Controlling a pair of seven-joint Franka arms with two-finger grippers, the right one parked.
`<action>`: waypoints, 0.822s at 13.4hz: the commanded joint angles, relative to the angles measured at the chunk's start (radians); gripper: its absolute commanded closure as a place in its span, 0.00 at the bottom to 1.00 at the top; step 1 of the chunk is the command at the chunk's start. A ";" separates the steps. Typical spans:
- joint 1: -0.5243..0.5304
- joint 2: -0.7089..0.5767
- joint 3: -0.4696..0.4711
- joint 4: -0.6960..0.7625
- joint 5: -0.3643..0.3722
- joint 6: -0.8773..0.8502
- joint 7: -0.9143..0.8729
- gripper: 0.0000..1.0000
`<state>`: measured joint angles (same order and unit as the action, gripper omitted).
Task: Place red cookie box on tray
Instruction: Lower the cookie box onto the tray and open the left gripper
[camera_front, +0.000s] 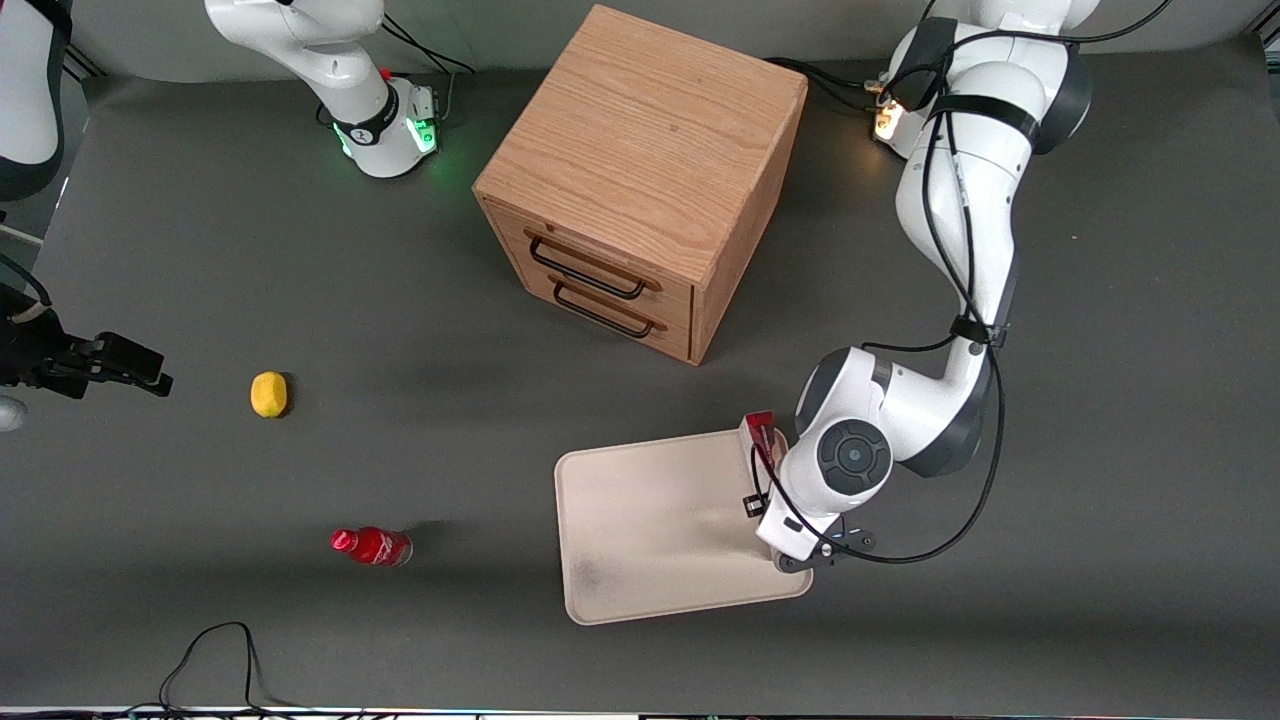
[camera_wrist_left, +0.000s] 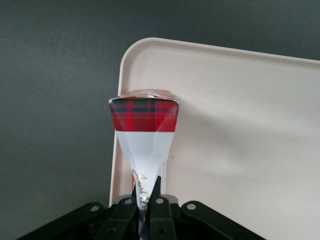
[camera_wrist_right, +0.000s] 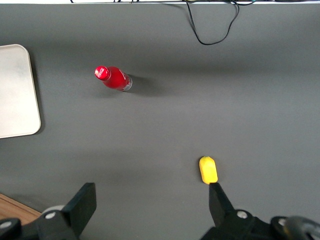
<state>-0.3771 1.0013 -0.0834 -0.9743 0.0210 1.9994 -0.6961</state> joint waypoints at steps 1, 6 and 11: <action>0.001 0.008 0.002 -0.009 0.025 0.024 -0.002 1.00; -0.003 0.002 0.001 -0.027 0.075 0.024 0.021 0.00; -0.003 -0.015 -0.001 -0.029 0.079 -0.005 0.021 0.00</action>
<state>-0.3758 1.0065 -0.0854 -0.9897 0.0837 2.0047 -0.6829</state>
